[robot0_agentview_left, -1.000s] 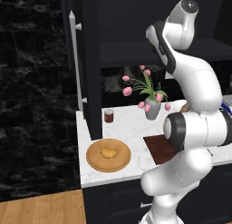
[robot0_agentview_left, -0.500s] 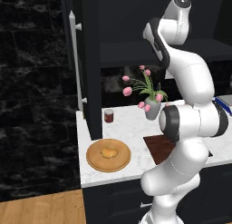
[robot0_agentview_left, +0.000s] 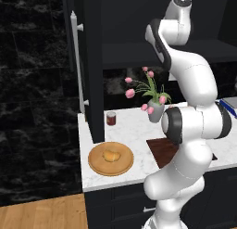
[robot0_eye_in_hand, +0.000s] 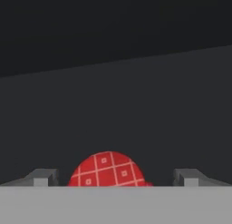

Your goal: From the different types of pastries on the counter, select a croissant and place it on the cutting board. Then retrieve a jar of jam from the cabinet and place it alongside the croissant on the cutting board.

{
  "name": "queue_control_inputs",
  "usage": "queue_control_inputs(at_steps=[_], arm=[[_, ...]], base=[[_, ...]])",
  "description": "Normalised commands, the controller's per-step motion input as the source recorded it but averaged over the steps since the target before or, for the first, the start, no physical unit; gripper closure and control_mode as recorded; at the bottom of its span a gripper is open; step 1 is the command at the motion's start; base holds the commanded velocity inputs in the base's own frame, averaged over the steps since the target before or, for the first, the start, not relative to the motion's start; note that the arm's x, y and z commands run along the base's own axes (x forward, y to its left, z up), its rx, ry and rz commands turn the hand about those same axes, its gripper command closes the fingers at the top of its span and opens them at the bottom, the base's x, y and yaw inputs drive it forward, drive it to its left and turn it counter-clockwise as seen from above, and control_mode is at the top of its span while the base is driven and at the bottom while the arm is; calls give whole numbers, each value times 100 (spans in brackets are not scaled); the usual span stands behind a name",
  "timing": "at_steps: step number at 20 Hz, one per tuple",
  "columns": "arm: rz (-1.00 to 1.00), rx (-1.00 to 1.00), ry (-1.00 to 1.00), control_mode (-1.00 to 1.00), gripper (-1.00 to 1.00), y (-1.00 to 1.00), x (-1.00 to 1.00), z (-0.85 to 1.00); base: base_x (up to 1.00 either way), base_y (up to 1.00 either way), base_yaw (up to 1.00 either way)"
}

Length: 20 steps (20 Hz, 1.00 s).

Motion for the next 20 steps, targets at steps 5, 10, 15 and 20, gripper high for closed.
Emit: queue_control_inputs(at_steps=[5, 10, 15, 20], arm=[[-8, 0, 1, -100, -100, 0, 0, -2], [-12, 0, 2, -100, -100, 1, 0, -5], [-15, 0, 8, -100, 100, 7, 1, -1], [-13, 0, 17, -100, 100, 4, 10, 0]], base=[[0, 0, 0], [0, 0, 0], [0, 0, 0], [0, 0, 0]])
